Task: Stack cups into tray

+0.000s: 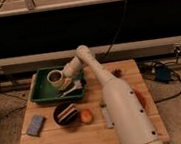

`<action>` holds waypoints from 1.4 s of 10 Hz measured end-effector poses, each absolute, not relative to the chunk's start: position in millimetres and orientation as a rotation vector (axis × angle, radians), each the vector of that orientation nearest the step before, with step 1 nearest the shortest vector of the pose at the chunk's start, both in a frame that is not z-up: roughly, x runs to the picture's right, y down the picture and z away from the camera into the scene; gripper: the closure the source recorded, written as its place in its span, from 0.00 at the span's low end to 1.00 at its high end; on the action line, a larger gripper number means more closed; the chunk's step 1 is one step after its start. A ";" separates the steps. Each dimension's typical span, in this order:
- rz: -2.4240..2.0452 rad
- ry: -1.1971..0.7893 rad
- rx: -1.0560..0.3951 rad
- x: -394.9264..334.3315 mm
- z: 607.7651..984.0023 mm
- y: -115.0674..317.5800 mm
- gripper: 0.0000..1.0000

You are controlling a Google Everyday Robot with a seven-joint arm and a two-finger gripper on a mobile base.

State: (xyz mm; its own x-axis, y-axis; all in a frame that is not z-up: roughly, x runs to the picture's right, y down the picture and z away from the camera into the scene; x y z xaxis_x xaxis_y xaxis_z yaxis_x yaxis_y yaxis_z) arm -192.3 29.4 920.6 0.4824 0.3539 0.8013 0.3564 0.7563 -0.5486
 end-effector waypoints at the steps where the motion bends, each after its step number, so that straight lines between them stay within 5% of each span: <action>1: 0.024 -1.106 -0.742 -188.6 931.1 26.3 0.69; 4: 0.085 -1.158 -0.721 -190.4 956.4 22.9 0.97; 6: 0.095 -1.175 -0.718 -191.0 963.2 24.4 0.96; 14: 0.097 -1.172 -0.711 -190.7 965.6 23.5 0.23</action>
